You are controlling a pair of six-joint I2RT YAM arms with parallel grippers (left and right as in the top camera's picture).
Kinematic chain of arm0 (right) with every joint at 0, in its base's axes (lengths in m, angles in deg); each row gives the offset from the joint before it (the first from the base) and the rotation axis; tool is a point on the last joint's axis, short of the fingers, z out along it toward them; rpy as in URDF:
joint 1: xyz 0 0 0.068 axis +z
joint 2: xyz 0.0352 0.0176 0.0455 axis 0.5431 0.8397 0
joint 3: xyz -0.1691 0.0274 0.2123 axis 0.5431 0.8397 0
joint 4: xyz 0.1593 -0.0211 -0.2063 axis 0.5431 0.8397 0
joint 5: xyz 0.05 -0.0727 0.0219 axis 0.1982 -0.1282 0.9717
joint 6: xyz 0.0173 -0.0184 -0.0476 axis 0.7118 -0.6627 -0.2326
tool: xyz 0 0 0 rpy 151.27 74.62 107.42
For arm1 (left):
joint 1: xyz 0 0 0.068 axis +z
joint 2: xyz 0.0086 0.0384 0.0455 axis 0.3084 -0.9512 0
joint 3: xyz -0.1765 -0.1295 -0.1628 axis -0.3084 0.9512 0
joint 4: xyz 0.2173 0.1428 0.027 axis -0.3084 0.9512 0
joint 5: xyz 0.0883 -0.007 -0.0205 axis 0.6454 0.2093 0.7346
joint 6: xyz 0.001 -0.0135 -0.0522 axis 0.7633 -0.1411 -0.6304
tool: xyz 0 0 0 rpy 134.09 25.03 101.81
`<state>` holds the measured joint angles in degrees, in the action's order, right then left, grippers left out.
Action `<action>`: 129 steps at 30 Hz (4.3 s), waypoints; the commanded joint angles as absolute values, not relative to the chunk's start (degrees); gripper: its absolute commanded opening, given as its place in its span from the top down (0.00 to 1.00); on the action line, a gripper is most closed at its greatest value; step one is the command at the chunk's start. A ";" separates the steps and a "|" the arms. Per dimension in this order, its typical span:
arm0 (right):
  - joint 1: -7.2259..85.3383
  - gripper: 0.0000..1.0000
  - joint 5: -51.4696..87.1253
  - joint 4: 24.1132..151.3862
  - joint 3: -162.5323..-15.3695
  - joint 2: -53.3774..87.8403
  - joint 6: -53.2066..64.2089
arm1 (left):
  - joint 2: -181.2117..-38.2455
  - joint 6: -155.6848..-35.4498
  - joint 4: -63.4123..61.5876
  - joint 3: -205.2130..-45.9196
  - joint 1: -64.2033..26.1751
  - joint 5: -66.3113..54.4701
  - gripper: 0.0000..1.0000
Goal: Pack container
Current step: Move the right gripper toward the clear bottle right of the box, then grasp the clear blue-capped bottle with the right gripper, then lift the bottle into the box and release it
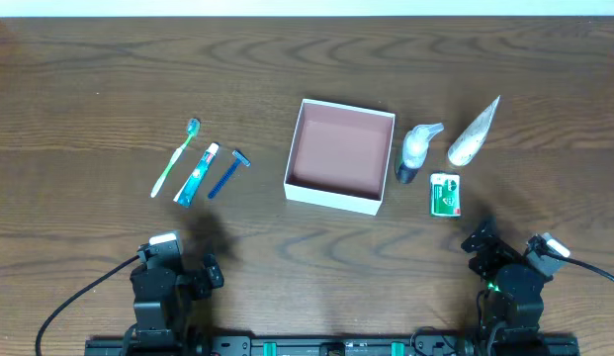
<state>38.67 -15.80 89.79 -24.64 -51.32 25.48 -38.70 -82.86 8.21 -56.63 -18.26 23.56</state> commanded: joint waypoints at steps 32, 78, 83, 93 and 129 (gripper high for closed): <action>39.66 0.01 -16.76 89.66 -24.37 -51.78 25.87 | -38.29 -82.11 8.67 -55.67 -18.48 23.39 0.02; 47.64 0.02 9.36 121.35 -106.80 39.16 9.87 | -38.29 -82.11 8.67 -55.67 -18.48 23.39 0.02; 47.66 0.09 8.07 120.94 -106.80 46.27 12.65 | -38.29 -82.11 8.67 -55.67 -18.48 23.39 0.02; 47.70 0.27 4.83 119.65 -106.75 53.55 14.97 | -38.31 -82.11 8.67 -55.67 -18.48 23.39 0.02; 50.26 0.75 0.46 118.21 -103.26 41.20 14.72 | -38.29 -82.11 8.67 -55.67 -18.48 23.39 0.02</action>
<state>48.16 2.17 118.19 -102.60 49.85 14.90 -38.66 -82.86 7.97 -56.52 -18.26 23.39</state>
